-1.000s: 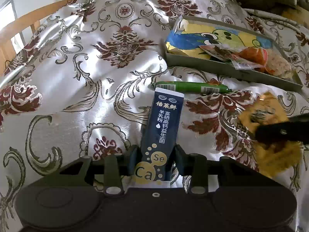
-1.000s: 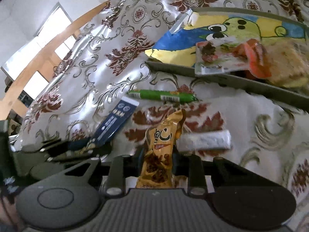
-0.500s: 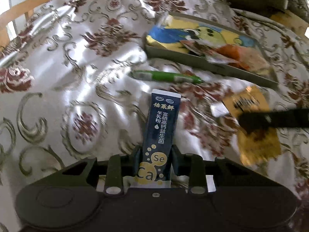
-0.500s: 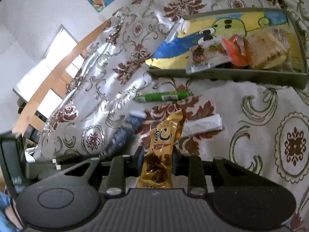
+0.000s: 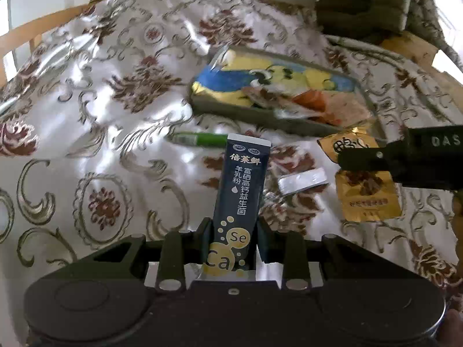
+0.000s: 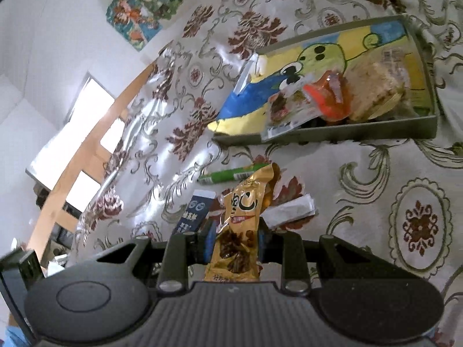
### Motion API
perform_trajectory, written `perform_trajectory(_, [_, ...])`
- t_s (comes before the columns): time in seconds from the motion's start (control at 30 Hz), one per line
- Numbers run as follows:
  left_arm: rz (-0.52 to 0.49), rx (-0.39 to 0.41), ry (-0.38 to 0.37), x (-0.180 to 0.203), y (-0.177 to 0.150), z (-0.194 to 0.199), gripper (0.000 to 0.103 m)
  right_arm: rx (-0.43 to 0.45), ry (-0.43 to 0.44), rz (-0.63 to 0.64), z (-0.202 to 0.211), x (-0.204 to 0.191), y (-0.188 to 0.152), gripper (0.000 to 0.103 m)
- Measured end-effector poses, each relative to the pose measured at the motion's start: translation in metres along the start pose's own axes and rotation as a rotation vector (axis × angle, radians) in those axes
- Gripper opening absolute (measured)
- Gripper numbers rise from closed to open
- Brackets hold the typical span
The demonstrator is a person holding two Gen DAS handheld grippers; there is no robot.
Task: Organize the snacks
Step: 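Carry the Ca stick and duck-snack packet into the painted tray with both tools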
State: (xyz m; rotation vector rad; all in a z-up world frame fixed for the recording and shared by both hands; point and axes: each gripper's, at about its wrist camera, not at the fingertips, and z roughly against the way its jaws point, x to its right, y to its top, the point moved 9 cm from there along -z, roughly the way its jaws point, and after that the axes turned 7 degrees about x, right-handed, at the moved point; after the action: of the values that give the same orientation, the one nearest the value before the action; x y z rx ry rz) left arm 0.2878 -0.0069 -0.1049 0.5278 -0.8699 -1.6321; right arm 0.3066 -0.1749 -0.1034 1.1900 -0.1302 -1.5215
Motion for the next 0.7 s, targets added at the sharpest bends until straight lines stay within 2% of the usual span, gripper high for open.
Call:
perform_trajectory(0.3, [-0.015,0.084,-0.056,0.033,0.040,-0.006,0.034,0.116,-0.003,-0.033,0.017,0.015,0.034,0.030])
perform_trajectory(0.7, [-0.005,0.128,-0.096,0.084,0.131,-0.083,0.034,0.312,-0.086,-0.043,0.021,0.068,0.110,0.031])
